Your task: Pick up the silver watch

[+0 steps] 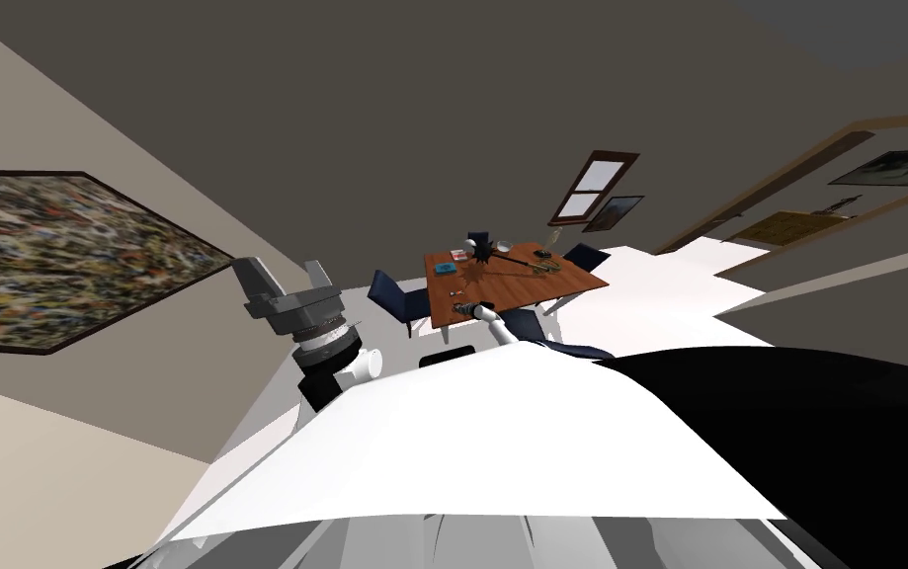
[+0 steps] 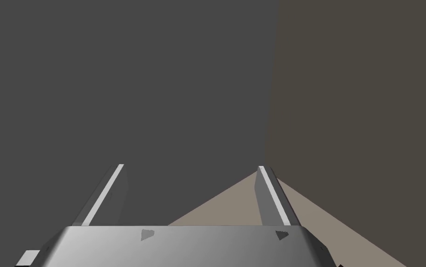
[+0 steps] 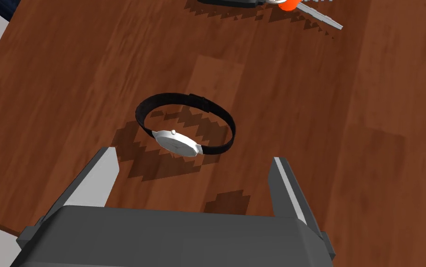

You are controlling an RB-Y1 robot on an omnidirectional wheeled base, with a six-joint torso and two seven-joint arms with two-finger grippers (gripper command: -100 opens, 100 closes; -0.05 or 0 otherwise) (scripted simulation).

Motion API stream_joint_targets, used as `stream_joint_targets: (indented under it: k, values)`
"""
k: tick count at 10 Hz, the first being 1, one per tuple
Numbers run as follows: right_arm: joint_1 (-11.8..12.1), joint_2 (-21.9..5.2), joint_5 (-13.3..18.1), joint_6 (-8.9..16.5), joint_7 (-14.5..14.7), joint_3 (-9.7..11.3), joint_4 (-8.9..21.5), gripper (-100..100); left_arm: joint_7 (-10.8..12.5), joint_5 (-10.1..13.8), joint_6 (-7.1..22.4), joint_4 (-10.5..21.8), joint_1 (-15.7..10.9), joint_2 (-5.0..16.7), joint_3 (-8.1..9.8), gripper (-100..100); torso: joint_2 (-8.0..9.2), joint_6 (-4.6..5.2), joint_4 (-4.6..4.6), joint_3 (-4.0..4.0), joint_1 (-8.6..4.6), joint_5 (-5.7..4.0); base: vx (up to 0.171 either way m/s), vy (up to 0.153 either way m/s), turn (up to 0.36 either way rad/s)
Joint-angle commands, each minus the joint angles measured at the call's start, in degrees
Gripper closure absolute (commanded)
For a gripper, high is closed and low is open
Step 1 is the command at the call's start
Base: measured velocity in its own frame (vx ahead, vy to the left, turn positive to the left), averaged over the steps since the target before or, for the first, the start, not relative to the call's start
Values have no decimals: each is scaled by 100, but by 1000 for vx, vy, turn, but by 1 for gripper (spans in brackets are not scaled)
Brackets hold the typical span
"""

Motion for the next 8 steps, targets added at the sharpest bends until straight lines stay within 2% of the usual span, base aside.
stream_joint_targets:
  k: [1,8]
  values:
    - [-23,-43,11,-96,-80,-100,96,-100,0,0,0,0,0,0,0,0,0,0,0,0,0,0,-21,-12,239]
    - [-184,-341,84,-770,-636,-799,766,-100,0,0,0,0,-1,1,0,0,28,-1,6,16,-17,-4,-67,-41,368]
